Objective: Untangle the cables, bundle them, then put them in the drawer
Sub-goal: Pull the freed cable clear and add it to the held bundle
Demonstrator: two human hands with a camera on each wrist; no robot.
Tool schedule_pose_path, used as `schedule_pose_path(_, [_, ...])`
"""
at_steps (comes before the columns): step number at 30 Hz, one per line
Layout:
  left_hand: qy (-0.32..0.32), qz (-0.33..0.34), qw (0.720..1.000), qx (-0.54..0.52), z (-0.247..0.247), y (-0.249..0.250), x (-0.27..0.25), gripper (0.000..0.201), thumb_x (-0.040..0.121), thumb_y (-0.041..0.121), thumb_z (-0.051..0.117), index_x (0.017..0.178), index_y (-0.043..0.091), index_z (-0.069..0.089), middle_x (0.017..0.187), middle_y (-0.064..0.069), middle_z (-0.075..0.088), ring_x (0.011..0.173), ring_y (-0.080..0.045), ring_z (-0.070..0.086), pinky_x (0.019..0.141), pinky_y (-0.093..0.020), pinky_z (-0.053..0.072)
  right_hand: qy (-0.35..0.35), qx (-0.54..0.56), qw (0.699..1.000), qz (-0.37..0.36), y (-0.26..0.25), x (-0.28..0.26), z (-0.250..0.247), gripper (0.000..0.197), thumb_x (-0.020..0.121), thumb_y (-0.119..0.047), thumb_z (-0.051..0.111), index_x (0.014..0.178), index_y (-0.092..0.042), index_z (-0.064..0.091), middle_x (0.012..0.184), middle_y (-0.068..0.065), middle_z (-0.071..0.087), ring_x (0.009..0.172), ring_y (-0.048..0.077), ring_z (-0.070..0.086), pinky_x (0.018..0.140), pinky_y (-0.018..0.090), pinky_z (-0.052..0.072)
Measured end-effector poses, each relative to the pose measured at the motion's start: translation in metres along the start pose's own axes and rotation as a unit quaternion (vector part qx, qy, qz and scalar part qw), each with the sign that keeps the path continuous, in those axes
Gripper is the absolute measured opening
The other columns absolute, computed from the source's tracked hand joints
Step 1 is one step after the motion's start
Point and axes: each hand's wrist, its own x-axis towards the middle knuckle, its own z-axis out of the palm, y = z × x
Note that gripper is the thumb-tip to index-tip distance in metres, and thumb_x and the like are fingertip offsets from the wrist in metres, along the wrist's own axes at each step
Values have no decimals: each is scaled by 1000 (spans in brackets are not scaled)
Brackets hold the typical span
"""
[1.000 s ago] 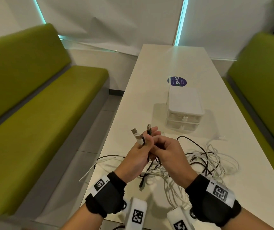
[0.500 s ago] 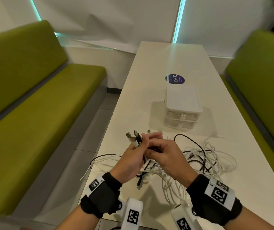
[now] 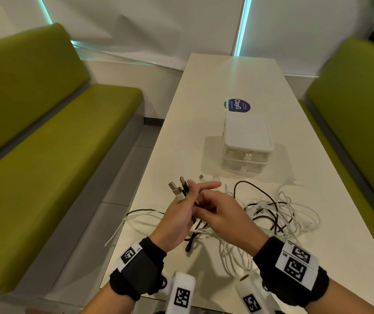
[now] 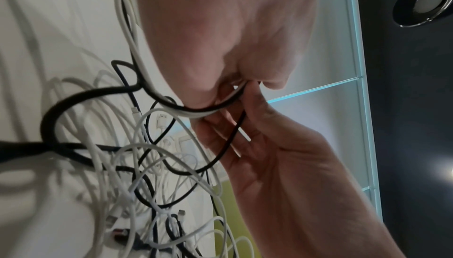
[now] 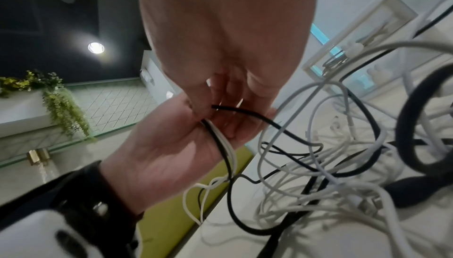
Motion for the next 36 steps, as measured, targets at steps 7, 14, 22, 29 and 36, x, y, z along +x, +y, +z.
schedule_pose_path(7, [16, 2, 1000, 2, -1, 0, -1, 56, 98, 47, 28, 121, 13, 67, 121, -6, 69, 122, -9, 58, 90, -17, 50, 33, -124, 991, -39, -3, -5, 10, 19, 95, -8, 51, 84, -25, 51, 64, -17, 50, 58, 4, 50, 54, 16, 33])
schedule_pose_path(14, [10, 17, 1000, 13, 1, 0, -2, 53, 94, 46, 36, 124, 11, 63, 122, -7, 68, 115, -13, 63, 88, -19, 51, 40, -22, 998, -43, -6, -4, 12, 14, 99, -11, 51, 106, -16, 62, 88, -4, 68, 80, 8, 65, 72, 29, 53])
schedule_pose_path(22, [-4, 8, 998, 60, -1, 0, -3, 53, 92, 50, 39, 120, 15, 67, 110, -4, 72, 108, -11, 66, 82, -18, 52, 59, 57, 996, -23, 1, -6, 17, 16, 101, -13, 50, 106, -19, 65, 90, -10, 69, 87, 10, 67, 79, 33, 56])
schedule_pose_path(29, [49, 76, 986, 137, -2, 5, 1, 63, 97, 50, 24, 103, 12, 74, 97, -4, 74, 92, -19, 68, 77, -23, 52, 39, 17, 998, -38, 5, -3, 7, 22, 95, -12, 60, 93, -27, 75, 76, -19, 70, 73, 6, 66, 70, 22, 52])
schedule_pose_path(36, [79, 112, 990, -31, -5, 18, 4, 71, 96, 55, 22, 66, 1, 58, 63, -12, 64, 90, -28, 70, 91, -37, 50, -29, -129, 991, -15, 15, 5, -7, 34, 97, -41, 54, 67, -28, 59, 53, -11, 57, 55, 5, 54, 54, 16, 34])
